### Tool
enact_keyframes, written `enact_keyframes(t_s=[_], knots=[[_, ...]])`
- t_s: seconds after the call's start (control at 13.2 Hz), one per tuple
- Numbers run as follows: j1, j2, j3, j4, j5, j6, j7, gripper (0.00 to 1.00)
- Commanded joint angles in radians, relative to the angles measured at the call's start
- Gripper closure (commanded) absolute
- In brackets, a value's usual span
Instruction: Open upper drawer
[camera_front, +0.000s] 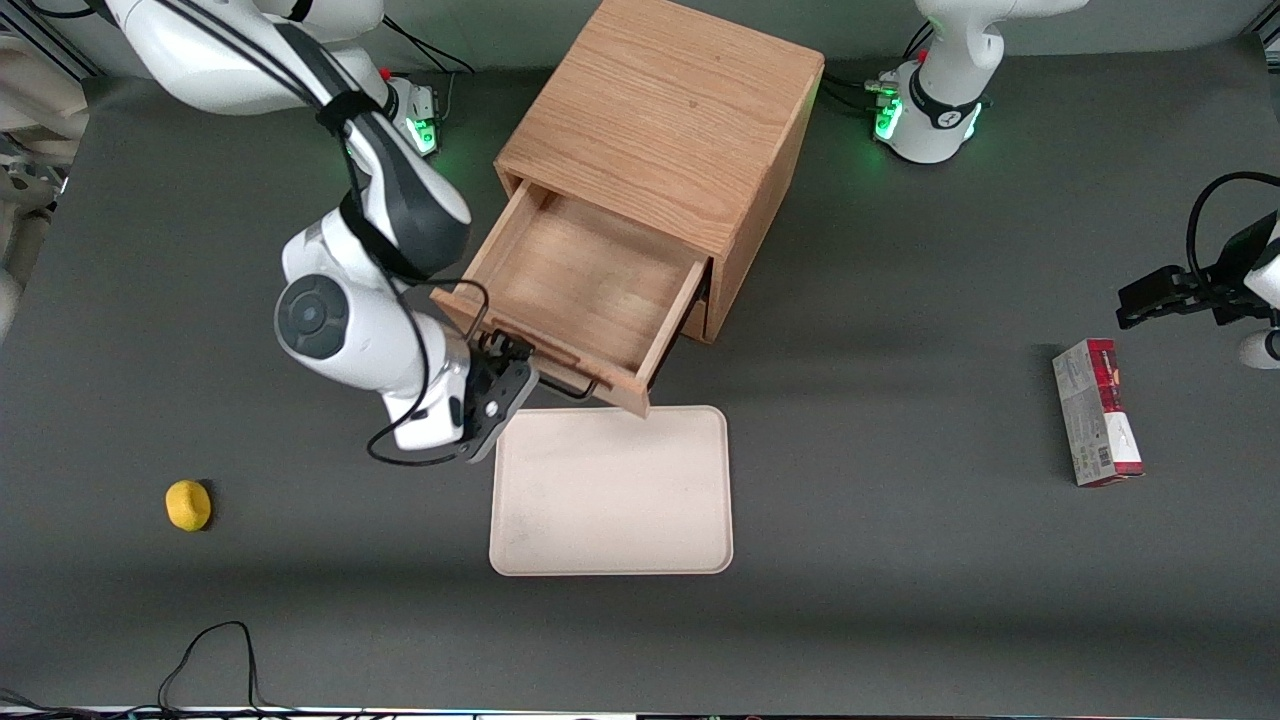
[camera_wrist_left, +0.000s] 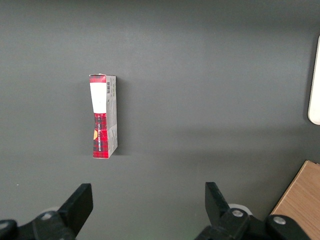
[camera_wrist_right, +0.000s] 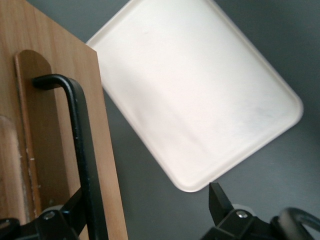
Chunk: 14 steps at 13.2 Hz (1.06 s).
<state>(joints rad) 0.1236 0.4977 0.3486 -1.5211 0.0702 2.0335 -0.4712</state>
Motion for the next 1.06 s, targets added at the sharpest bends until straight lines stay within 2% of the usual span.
enact_keyframes(t_s=[0.0, 0.08, 0.15, 0.38, 0.53, 0.61, 0.76, 0.99], knots=[[0.008, 0.032, -0.042, 0.087, -0.076, -0.013, -0.001, 0.00], [0.008, 0.038, -0.043, 0.110, -0.111, -0.013, 0.000, 0.00], [0.007, 0.045, -0.046, 0.137, -0.119, -0.015, 0.000, 0.00], [0.007, 0.039, -0.069, 0.154, -0.106, -0.016, 0.019, 0.00], [-0.004, 0.003, -0.077, 0.179, -0.058, -0.015, 0.019, 0.00], [-0.006, -0.005, -0.110, 0.196, -0.035, -0.018, 0.023, 0.00], [-0.007, -0.062, -0.198, 0.188, 0.060, -0.121, 0.023, 0.00], [-0.007, -0.106, -0.282, 0.171, 0.072, -0.220, 0.023, 0.00]])
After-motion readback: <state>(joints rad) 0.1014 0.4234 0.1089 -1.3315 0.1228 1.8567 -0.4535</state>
